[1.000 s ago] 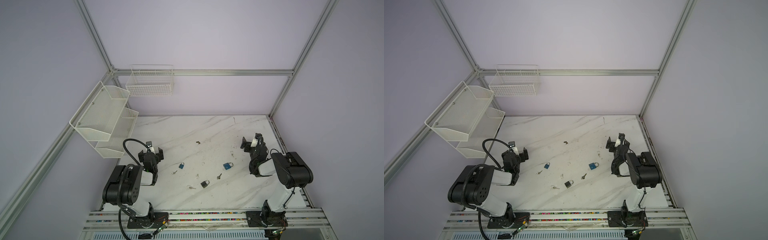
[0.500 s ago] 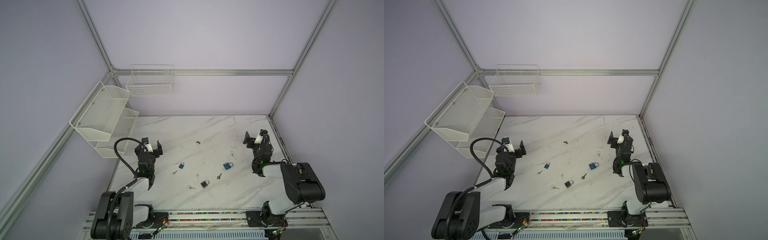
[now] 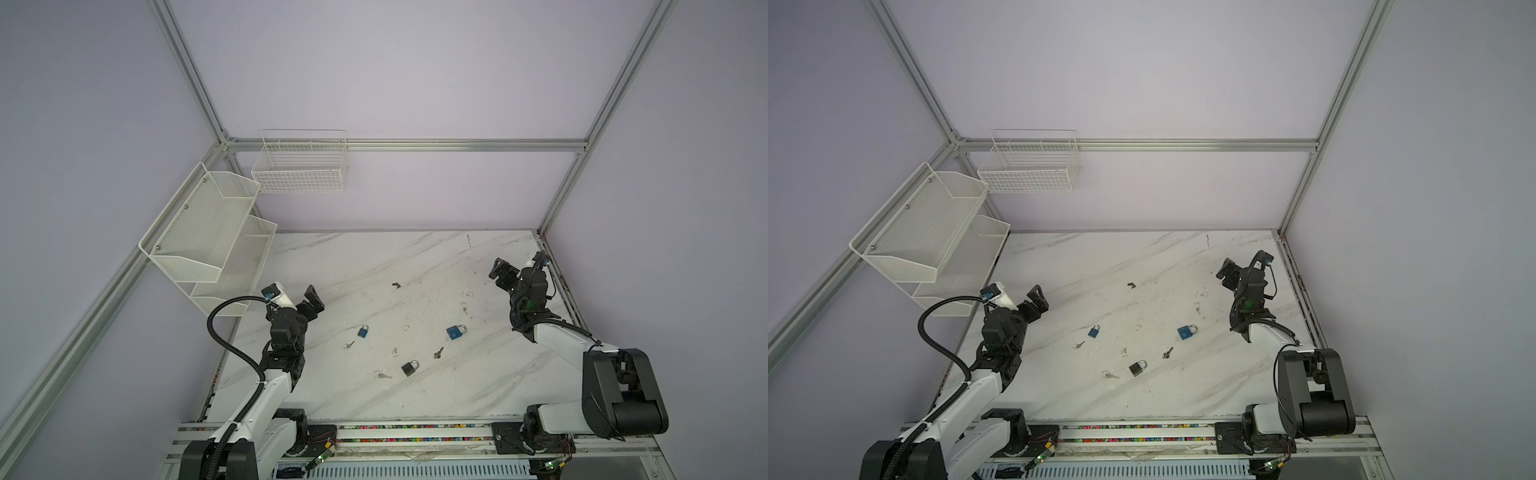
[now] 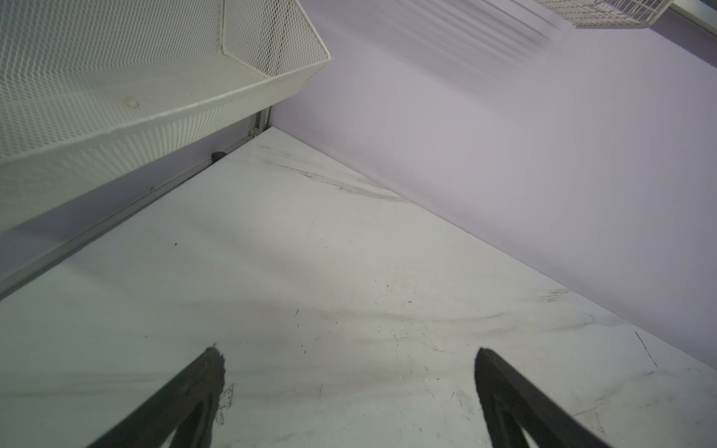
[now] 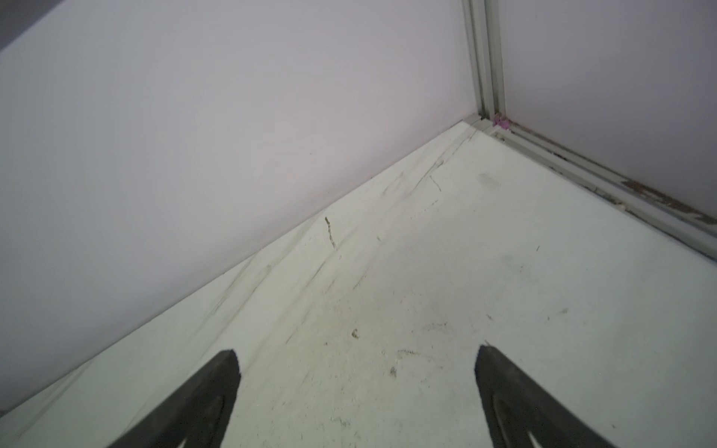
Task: Unlock with the key
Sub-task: 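Move the right gripper down over the silver key while the left gripper advances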
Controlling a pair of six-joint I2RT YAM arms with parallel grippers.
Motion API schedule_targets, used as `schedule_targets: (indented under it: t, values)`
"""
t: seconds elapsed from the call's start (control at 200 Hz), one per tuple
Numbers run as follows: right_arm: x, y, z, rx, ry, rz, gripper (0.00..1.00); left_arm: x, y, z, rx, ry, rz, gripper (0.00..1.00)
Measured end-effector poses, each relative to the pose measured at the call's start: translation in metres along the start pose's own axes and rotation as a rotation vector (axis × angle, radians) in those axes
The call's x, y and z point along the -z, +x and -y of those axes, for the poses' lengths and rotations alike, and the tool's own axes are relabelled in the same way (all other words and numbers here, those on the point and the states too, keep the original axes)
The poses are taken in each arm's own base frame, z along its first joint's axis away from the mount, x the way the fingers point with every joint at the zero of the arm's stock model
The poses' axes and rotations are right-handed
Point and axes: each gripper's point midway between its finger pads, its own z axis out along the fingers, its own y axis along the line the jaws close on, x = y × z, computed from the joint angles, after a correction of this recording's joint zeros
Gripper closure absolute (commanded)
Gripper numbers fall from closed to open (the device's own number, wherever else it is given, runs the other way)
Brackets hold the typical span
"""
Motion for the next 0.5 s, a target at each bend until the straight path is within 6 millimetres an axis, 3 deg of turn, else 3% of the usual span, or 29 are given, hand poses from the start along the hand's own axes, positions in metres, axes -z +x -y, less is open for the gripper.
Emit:
schedule_targets:
  t: [0.22, 0.5]
  values:
    - [-0.002, 0.018, -0.014, -0.041, -0.034, -0.162, 0.03, 0.0, 0.011, 0.015, 0.045, 0.045, -0.139, 0.0]
    - [0.009, 0.046, -0.031, -0.011, -0.027, -0.333, 0.02, 0.019, 0.038, 0.044, 0.059, 0.19, -0.297, 0.0]
